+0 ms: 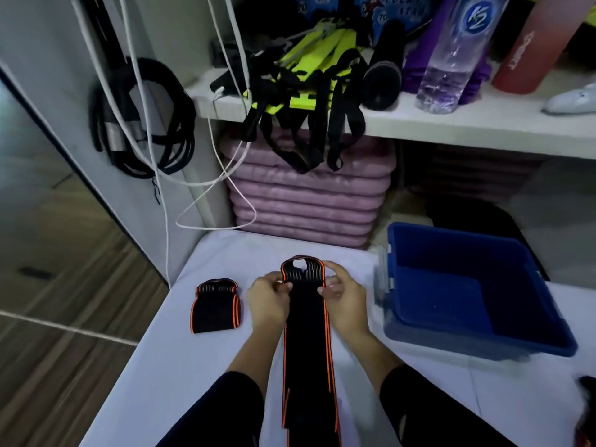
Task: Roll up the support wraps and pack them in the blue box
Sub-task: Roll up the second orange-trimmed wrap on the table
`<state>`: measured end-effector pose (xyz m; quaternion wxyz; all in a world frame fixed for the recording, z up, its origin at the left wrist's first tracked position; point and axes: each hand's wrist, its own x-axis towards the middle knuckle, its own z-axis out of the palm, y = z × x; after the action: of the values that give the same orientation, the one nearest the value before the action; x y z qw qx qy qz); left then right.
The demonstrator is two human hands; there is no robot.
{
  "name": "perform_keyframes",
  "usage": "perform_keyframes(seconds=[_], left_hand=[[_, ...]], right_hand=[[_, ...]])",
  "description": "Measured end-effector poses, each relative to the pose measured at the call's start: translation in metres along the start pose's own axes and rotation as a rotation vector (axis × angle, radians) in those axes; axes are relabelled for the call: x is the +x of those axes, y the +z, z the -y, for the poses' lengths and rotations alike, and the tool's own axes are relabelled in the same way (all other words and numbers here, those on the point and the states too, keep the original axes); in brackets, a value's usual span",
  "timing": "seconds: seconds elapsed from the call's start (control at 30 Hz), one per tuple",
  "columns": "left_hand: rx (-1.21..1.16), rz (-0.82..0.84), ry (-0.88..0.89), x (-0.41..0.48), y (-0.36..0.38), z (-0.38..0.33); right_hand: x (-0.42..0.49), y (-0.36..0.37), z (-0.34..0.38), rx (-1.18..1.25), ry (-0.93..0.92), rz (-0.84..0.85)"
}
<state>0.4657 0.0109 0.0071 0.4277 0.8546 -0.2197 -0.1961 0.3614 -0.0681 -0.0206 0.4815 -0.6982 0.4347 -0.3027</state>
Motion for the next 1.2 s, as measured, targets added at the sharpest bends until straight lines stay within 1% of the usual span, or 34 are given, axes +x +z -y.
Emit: perform_keyframes(seconds=[0.07, 0.13, 0.23, 0.27, 0.33, 0.4, 0.5, 0.63, 0.77, 0.9, 0.97, 1.1, 1.2], left_hand=[[0.005, 0.015, -0.007, 0.010, 0.006, 0.003], [0.010, 0.053, -0.038, 0.015, 0.010, 0.007], [-0.042, 0.188, -0.093, 0.017, 0.014, 0.019], [-0.056, 0.203, -0.105, 0.015, 0.014, 0.023], [-0.049, 0.157, -0.123, 0.010, 0.012, 0.028], [0.018, 0.112, -0.143, -0.001, 0.008, 0.031], [0.069, 0.147, -0.213, -0.021, 0.006, 0.032], [0.087, 0.162, -0.214, -0.032, 0.009, 0.027], [0.087, 0.166, -0.270, -0.040, 0.000, 0.029], [0.083, 0.199, -0.342, -0.061, -0.004, 0.042], [0.062, 0.216, -0.333, -0.068, -0.004, 0.044], [0.101, 0.226, -0.238, -0.078, -0.014, 0.044], [0.126, 0.243, -0.206, -0.090, -0.019, 0.048]], right_hand=[[0.010, 0.006, -0.009, -0.005, 0.025, -0.033], [0.021, 0.009, -0.018, 0.001, 0.102, -0.046], [0.025, 0.005, -0.029, 0.079, 0.216, 0.110], [0.022, 0.002, -0.030, 0.083, 0.228, 0.155], [0.014, -0.005, -0.033, 0.018, 0.222, 0.163], [0.002, -0.010, -0.032, -0.109, 0.241, 0.147], [-0.023, -0.011, -0.029, -0.239, 0.292, 0.232], [-0.039, -0.011, -0.028, -0.242, 0.295, 0.280], [-0.044, -0.020, -0.030, -0.110, 0.360, 0.275], [-0.066, -0.025, -0.031, -0.219, 0.351, 0.324], [-0.071, -0.025, -0.028, -0.226, 0.345, 0.344], [-0.080, -0.033, -0.026, -0.181, 0.359, 0.343], [-0.097, -0.044, -0.028, -0.241, 0.351, 0.344]])
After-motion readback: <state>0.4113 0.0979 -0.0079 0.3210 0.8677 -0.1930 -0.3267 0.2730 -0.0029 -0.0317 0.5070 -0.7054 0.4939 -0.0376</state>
